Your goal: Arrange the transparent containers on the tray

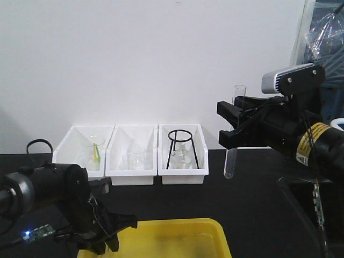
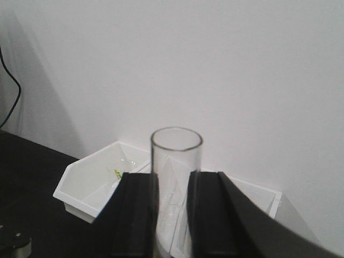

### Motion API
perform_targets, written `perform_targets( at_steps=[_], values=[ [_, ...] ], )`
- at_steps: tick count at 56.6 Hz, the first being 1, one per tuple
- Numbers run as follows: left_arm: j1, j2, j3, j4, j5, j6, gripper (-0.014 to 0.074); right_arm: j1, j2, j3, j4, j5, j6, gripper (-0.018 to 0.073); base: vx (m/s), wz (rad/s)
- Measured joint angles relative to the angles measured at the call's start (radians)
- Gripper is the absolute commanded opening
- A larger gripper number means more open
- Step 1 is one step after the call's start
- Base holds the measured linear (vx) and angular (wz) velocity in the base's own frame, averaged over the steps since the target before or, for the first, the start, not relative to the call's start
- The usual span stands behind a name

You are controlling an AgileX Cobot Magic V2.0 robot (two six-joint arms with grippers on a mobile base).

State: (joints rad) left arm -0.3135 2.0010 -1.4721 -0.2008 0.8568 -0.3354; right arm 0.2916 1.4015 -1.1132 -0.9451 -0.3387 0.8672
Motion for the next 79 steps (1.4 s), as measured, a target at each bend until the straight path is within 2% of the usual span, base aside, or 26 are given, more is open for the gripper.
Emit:
perform_targets(
  at_steps=[13,26,33,40,51,57,66,79],
  values=[
    [0.0,0.043,-0.003,0.002,-0.001,-0.001,0.0078,0.0,0.0,0.0,0.0,0.014,0.0,-0.0013,0.0,0.0],
    [0.0,0.045,-0.003,0.074,-0.002,-0.008,0.0247,0.0,0.0,0.0,0.0,0.026,0.0,-0.0013,0.0,0.0],
    [0.0,0.045,-0.003,0.113,0.001,-0.042,0.0325,0.0,0.0,0.0,0.0,0.036,0.0,-0.0013,0.0,0.0],
    [0.0,0.045,-0.003,0.138,0.001,-0.069,0.0363,0.0,0.0,0.0,0.0,0.041,0.001,-0.0013,0.0,0.0],
    [0.0,0.045,-0.003,0.146,0.001,-0.079,0.0366,0.0,0.0,0.0,0.0,0.076,0.012,-0.0013,0.0,0.0],
    [0.0,0.044,-0.004,0.146,0.006,-0.078,0.0366,0.0,0.001,0.0,0.002,0.127,0.065,-0.0013,0.0,0.0],
    [0.0,0.032,-0.034,0.146,0.018,-0.076,0.0366,0.0,0.031,0.013,0.002,0.185,0.215,-0.0013,0.0,0.0],
    [0.0,-0.06,-0.145,0.147,0.044,-0.028,0.0366,0.0,0.14,0.092,-0.095,0.161,0.398,-0.0013,0.0,0.0]
  ],
)
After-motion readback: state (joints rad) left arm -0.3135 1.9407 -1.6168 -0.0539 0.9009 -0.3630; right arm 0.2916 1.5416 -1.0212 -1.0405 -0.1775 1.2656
